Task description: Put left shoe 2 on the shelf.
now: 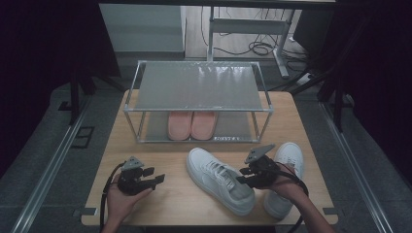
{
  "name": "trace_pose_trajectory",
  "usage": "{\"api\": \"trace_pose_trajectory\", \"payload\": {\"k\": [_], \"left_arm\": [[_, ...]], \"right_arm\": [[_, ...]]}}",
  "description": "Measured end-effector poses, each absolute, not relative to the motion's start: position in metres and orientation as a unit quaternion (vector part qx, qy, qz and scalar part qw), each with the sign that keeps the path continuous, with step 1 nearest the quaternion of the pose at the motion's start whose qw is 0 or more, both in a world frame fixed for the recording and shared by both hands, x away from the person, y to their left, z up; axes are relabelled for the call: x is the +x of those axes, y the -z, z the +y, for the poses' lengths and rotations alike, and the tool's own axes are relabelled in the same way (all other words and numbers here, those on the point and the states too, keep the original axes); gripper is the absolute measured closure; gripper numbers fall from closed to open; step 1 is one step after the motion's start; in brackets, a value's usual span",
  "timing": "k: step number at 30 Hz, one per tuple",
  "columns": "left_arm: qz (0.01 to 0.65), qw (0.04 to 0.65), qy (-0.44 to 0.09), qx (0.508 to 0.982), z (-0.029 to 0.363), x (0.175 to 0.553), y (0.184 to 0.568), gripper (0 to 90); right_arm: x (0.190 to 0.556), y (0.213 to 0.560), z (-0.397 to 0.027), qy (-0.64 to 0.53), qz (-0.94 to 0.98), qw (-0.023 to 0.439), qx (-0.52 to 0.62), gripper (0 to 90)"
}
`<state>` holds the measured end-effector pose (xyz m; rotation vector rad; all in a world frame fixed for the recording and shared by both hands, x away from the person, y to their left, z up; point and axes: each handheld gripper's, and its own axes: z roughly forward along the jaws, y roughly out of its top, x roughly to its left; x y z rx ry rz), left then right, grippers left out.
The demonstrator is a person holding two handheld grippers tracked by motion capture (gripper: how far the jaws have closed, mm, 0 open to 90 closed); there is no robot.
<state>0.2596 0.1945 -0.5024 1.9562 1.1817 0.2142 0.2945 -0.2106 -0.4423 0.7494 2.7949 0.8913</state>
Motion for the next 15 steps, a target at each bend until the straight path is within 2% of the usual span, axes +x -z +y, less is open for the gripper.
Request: {"api": "trace_pose_trajectory", "payload": {"k": [8, 15], "left_arm": [[0.468, 0.411, -0.085, 0.778, 0.194, 0.259, 0.502, 44.3], [0.469, 0.411, -0.084, 0.778, 0.194, 0.260, 0.503, 44.3]], "right_arm": [[0.304, 0.448, -0.197, -0.281, 0.922, 0.058, 0.261, 57.9], [0.313, 0.456, -0.179, -0.261, 0.925, 0.063, 0.268, 59.1]]}}
